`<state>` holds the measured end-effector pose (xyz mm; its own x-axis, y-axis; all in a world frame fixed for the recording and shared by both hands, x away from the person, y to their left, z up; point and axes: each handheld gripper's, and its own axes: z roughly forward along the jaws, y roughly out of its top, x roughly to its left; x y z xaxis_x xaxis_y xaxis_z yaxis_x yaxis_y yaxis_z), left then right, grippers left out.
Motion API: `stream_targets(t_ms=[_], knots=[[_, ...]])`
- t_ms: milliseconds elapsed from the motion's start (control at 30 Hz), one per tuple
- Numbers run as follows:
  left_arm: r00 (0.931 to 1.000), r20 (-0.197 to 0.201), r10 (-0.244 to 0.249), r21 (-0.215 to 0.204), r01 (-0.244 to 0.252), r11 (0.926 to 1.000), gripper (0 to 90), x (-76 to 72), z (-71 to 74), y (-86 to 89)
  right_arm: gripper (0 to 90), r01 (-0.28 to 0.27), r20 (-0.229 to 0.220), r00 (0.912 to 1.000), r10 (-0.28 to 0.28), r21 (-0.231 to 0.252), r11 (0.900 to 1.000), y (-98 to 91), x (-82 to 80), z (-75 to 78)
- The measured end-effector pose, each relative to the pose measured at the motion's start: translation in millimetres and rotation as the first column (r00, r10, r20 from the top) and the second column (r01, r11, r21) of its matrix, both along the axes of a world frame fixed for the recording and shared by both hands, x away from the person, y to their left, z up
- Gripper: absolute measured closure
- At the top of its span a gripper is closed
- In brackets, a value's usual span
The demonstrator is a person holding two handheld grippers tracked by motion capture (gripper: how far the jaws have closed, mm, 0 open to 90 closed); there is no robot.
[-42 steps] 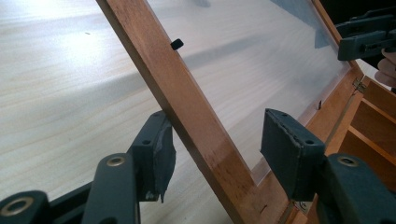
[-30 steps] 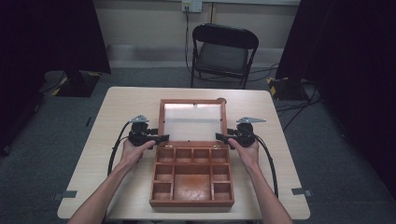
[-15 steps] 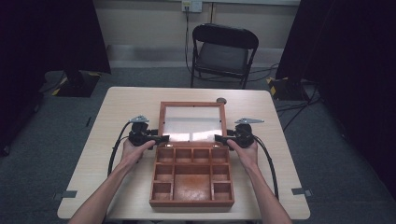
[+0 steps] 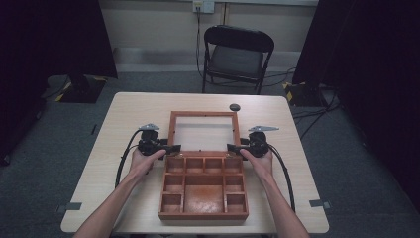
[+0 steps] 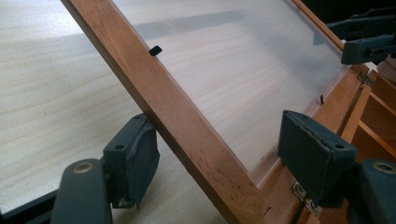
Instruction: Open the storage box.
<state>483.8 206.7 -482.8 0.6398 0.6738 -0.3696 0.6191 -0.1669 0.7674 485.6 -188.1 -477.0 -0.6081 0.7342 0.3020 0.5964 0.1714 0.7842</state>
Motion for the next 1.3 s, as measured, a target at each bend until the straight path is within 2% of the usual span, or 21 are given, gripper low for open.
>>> stream_targets(t_ms=[200, 267, 367, 567, 633, 667, 700, 733, 833, 933, 1067, 1200, 1300], knots=[[1.0, -0.002, -0.003, 0.004, 0.003, 1.0, 26.5, 0.6, -0.6, 0.5, 26.7, 0.002, -0.007, 1.0, -0.002, 0.003, 1.0, -0.2, 0.3, -0.5], [1.0, 0.006, 0.003, 0.019, -0.003, 0.9998, 24.5, 0.8, -0.6, -0.1, 26.5, 0.003, -0.014, 0.9999, -0.003, 0.005, 1.0, -0.4, 0.6, -0.8], [0.9997, -0.023, 0.001, 0.0, -0.001, 1.0, 24.5, 2.7, -3.3, 2.8, 25.7, 0.0, -0.045, 0.999, 0.001, 0.027, 0.9996, -1.9, 2.0, -3.7], [0.9996, -0.027, 0.006, 0.001, -0.006, 1.0, 24.8, 2.8, -3.5, 3.8, 25.1, -0.005, -0.063, 0.998, 0.008, 0.041, 0.9991, -3.4, 3.7, -6.2], [0.9993, -0.035, 0.01, -0.007, -0.011, 0.9999, 24.6, 3.4, -4.1, 3.9, 22.3, 0.0, -0.056, 0.9984, 0.002, 0.031, 0.9995, -3.1, 3.6, -6.2], [0.9986, -0.052, 0.013, -0.012, -0.014, 0.9998, 24.1, 3.8, -4.9, 4.3, 22.4, 0.006, -0.043, 0.9991, -0.006, 0.005, 1.0, -2.6, 3.0, -5.3], [0.9997, 0.001, 0.025, 0.031, -0.025, 0.9992, 23.1, 2.1, -3.9, 3.9, 22.8, 0.012, -0.033, 0.9994, -0.013, -0.011, 0.9999, -2.3, 2.6, -4.5], [0.9996, 0.013, 0.024, 0.033, -0.024, 0.9992, 26.0, 1.6, -2.8, 4.3, 22.5, 0.011, -0.03, 0.9995, -0.012, -0.02, 0.9997, -2.3, 2.1, -4.5], [0.9996, 0.015, 0.025, 0.021, -0.025, 0.9995, 27.2, 1.1, -0.1, 4.6, 22.3, 0.008, -0.04, 0.9992, -0.009, -0.005, 1.0, -2.7, 2.3, -5.6], [0.9997, 0.014, 0.018, 0.038, -0.018, 0.9991, 27.0, 0.8, -0.1, 3.4, 22.4, 0.006, -0.029, 0.9996, -0.006, -0.006, 1.0, 0.6, 1.6, -4.2], [0.9998, 0.015, 0.015, 0.031, -0.016, 0.9994, 26.5, 0.2, -0.6, 2.7, 22.5, 0.005, -0.023, 0.9997, -0.005, -0.009, 0.9999, 1.3, 0.7, -3.0], [0.9991, 0.031, 0.027, 0.035, -0.028, 0.999, 26.3, -3.2, 3.2, 3.8, 21.9, 0.017, -0.019, 0.9997, -0.017, 0.0, 0.9999, -3.6, -0.8, 0.6], [0.9984, 0.048, 0.032, 0.047, -0.034, 0.9983, 26.1, -7.4, 8.0, 7.3, 20.8, 0.019, -0.008, 0.9998, -0.019, -0.001, 0.9998, -9.8, -5.0, 9.6]])
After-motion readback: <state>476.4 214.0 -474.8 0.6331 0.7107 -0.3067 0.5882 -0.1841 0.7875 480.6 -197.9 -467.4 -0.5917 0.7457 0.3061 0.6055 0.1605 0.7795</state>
